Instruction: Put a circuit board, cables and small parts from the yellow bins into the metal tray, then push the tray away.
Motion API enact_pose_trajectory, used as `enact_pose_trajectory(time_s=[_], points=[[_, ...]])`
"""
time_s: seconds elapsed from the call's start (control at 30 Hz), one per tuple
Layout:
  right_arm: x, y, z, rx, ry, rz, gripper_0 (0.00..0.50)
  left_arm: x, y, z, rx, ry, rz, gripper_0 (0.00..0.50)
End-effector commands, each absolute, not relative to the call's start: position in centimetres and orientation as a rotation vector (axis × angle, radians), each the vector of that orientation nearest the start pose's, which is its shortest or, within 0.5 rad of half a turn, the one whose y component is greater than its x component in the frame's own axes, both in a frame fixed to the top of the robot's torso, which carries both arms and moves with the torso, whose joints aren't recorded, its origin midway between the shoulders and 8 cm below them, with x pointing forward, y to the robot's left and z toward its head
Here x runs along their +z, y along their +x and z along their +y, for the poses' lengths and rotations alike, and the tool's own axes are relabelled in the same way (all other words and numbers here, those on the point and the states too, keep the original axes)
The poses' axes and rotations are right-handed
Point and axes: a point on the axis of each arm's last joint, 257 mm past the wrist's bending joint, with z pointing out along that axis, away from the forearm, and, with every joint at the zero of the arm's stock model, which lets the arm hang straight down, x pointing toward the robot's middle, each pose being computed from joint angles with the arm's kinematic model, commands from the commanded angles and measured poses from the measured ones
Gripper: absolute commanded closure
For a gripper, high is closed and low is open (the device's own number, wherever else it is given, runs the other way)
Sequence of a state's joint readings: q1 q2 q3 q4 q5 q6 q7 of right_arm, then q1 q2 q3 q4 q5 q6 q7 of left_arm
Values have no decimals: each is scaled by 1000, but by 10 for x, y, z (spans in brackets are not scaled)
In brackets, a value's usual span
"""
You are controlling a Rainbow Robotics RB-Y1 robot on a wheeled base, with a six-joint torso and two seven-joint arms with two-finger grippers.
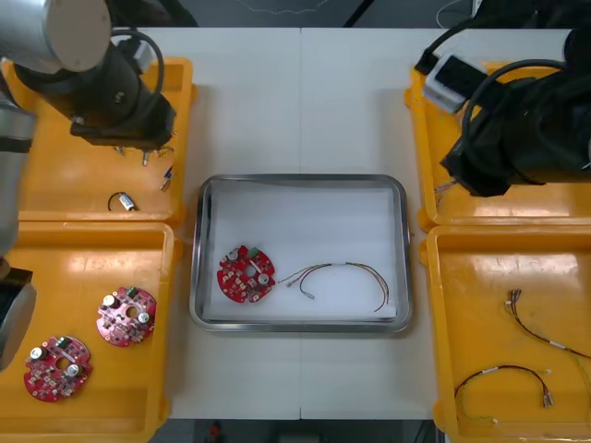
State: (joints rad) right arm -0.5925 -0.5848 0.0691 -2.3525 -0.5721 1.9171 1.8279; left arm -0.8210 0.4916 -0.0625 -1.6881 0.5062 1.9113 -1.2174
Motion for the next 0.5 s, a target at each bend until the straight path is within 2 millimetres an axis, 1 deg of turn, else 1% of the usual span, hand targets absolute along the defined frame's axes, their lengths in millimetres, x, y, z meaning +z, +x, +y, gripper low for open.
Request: enact_pose_trajectory(time_s=[0.03,0.1,0.13,0.23,0.27,0.33,0.37,0.4,0.5], points=[[-27,462,-240,-288,-740,2151,0,-103,512,163,-134,-49,2606,497],[-24,466,-254,-267,-645,2185,0,-111,507,149,-130,-8,2622,498],[-24,467,-258,-260,-620,2194,0,-113,506,145,-131,3,2627,498],[-24,474,-285,-224,-452,2253,0,-133,495,125,-115,63,2667,496],[-24,475,-290,-220,-427,2263,0,-137,493,124,-107,70,2674,498],[-26,480,-309,-188,-313,2300,0,-151,487,117,-75,101,2697,498],[-25,482,-313,-177,-281,2308,0,-155,486,115,-70,104,2706,497],[-26,485,-322,-155,-218,2325,0,-162,484,113,-52,118,2713,497],[-30,493,-340,-104,-75,2368,0,-173,488,102,-45,147,2706,497]])
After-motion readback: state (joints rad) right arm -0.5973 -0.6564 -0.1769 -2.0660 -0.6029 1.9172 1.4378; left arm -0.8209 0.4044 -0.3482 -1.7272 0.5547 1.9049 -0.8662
